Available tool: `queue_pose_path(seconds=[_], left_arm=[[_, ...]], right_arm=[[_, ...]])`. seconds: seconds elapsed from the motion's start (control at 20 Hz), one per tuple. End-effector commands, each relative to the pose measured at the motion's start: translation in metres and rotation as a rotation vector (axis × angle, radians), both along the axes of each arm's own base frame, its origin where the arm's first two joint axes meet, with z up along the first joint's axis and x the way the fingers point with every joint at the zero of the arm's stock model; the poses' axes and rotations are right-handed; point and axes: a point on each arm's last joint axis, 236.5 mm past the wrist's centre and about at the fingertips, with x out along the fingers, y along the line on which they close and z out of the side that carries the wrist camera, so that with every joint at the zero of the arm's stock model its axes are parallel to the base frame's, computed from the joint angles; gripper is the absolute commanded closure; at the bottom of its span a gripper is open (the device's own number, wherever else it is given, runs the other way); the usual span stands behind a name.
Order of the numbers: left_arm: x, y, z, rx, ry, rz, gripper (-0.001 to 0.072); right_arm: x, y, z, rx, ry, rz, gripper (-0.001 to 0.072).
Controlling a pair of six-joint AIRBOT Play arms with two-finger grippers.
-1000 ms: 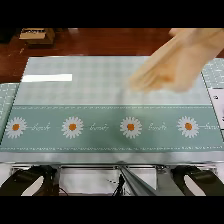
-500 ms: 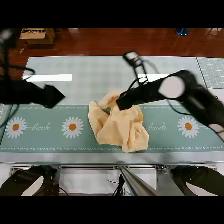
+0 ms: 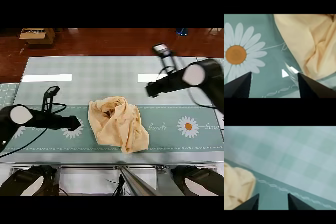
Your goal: Fold the shirts.
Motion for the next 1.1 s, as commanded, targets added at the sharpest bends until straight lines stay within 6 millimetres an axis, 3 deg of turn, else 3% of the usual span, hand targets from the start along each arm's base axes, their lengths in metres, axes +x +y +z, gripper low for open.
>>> queue_pose_path(seconds=[0.0,0.1,0.2,0.45,0.5,0.55,0.6,0.65,0.7,0.85,0.95,1.05], left_arm=[[0.006,-0.019,-0.034,-0.075,0.051,0.017,-0.0004],[0.01,-0.034,-0.051,-0.138,0.099,0.028,-0.0004],[0.013,-0.048,-0.065,-0.199,0.15,0.037,-0.0004],[0.038,-0.08,-0.068,-0.35,0.174,0.066,0.0008],[0.042,-0.082,-0.068,-0.359,0.178,0.075,0.0162],[0.045,-0.083,-0.068,-0.359,0.179,0.074,0.0381],[0.046,-0.083,-0.069,-0.359,0.181,0.076,0.0463],[0.046,-0.083,-0.071,-0.358,0.186,0.077,0.048],[0.045,-0.083,-0.07,-0.362,0.193,0.075,0.0674],[0.036,-0.087,-0.064,-0.381,0.198,0.011,0.0684],[0.035,-0.088,-0.059,-0.388,0.189,0.0,0.0684],[0.037,-0.089,-0.051,-0.394,0.164,-0.005,0.0685]], right_arm=[[-0.009,-0.105,0.017,-0.028,0.018,-0.24,0.0263],[-0.017,-0.133,0.015,0.041,0.058,-0.324,0.0262],[-0.023,-0.149,0.015,0.119,0.078,-0.385,0.0262],[-0.029,-0.155,0.02,0.241,0.095,-0.414,0.0263],[-0.03,-0.154,0.019,0.241,0.1,-0.411,0.0263],[-0.03,-0.151,0.02,0.252,0.103,-0.404,0.0262],[-0.029,-0.147,0.021,0.267,0.103,-0.401,0.0262],[-0.029,-0.145,0.022,0.279,0.104,-0.398,0.0263],[-0.029,-0.143,0.022,0.286,0.107,-0.396,0.0262],[-0.04,-0.116,0.008,0.372,0.176,-0.352,0.0262],[-0.059,-0.077,-0.023,0.438,0.284,-0.279,0.0259],[-0.083,-0.031,-0.062,0.479,0.378,-0.204,0.0177]])
